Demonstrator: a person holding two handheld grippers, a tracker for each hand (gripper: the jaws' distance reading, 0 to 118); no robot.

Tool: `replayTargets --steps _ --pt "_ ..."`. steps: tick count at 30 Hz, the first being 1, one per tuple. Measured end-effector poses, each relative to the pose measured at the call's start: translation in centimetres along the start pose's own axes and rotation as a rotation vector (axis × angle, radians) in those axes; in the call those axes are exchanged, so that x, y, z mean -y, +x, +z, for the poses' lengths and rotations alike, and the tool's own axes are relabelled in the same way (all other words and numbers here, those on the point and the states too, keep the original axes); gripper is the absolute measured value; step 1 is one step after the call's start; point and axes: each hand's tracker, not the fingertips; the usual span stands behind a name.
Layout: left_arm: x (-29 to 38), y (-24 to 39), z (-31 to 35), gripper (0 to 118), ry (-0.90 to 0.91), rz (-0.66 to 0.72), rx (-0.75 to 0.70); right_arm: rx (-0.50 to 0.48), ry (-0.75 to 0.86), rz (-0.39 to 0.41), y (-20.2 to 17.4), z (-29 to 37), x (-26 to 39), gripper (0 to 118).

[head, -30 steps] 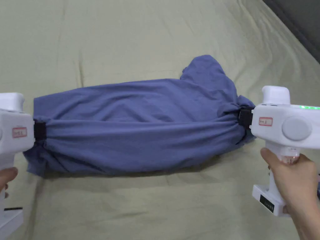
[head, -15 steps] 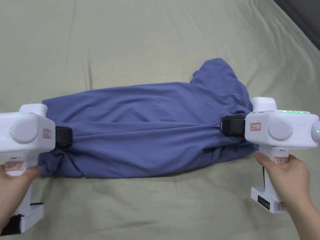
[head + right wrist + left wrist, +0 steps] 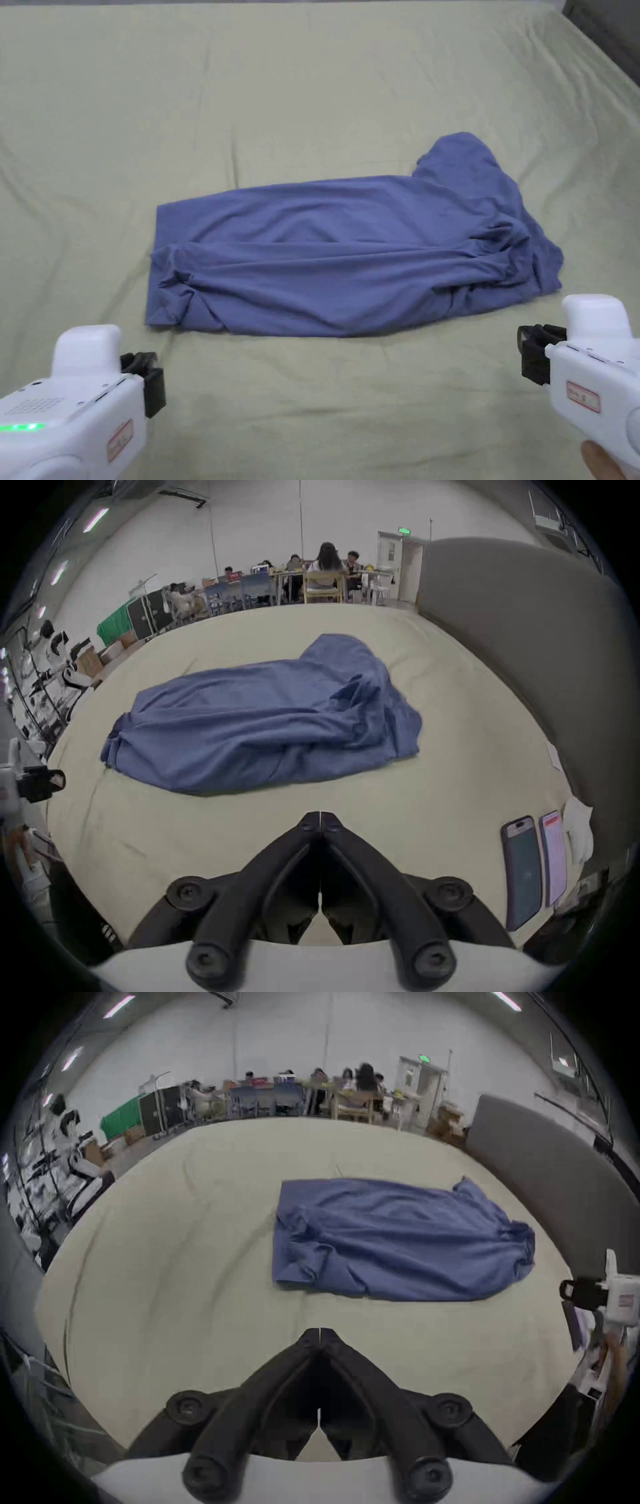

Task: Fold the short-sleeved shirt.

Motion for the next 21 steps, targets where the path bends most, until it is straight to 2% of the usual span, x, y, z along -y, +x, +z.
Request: replayTargets --steps 4,5,7,9,12,13,14,15,16,17,21 --pt "-3.6 0.0 -2.8 0 -0.014 -0.039 -0.046 -0.018 0.025 -0.016 -0.3 0.6 -0.9 2" --pt "-4.7 -0.3 -3.9 16 -0.054 -0.027 -0.022 -0.02 0.03 -0.016 -0.5 0.7 -1.1 2" --pt "-6.5 -0.8 -7.1 93 -0.146 0.018 0.029 -0.028 0.03 -0.014 -0.4 0.6 -1.4 2" --pt "-8.3 -1.4 -10.0 93 -0.075 -0.027 -0.049 -0.037 0.025 -0.01 -0.8 0.3 -1.6 2" --pt "-9.0 -1.4 -14.1 93 -0.167 -0.118 -0.104 -0.035 0.003 -0.003 -0.7 -0.6 -1.4 2" --pt "-8.4 -1.1 -14.9 82 -0.201 -0.124 -0.053 -0.034 -0.01 -0.001 -0.9 -1.0 -1.4 2" --pt "-7.9 -1.0 -15.3 57 -0.199 -0.152 -0.036 -0.034 -0.023 0.0 -0.7 -1.4 -1.2 2" --pt "-7.4 -1.0 -15.9 18 -0.213 -0.158 -0.023 -0.036 -0.034 -0.001 -0.4 -1.9 -1.0 2" --pt "-6.6 -1.5 -17.0 7 -0.216 -0.14 0.0 -0.038 -0.045 -0.003 -0.5 -2.2 -1.0 2" --pt "-6.1 -1.1 -16.4 7 -0.169 -0.117 -0.028 -0.037 -0.053 -0.004 -0.6 -2.6 -0.9 2" --pt "-7.2 -1.8 -15.3 7 -0.18 -0.151 -0.007 -0.046 -0.079 0.0 0.0 -4.1 -1.0 2"
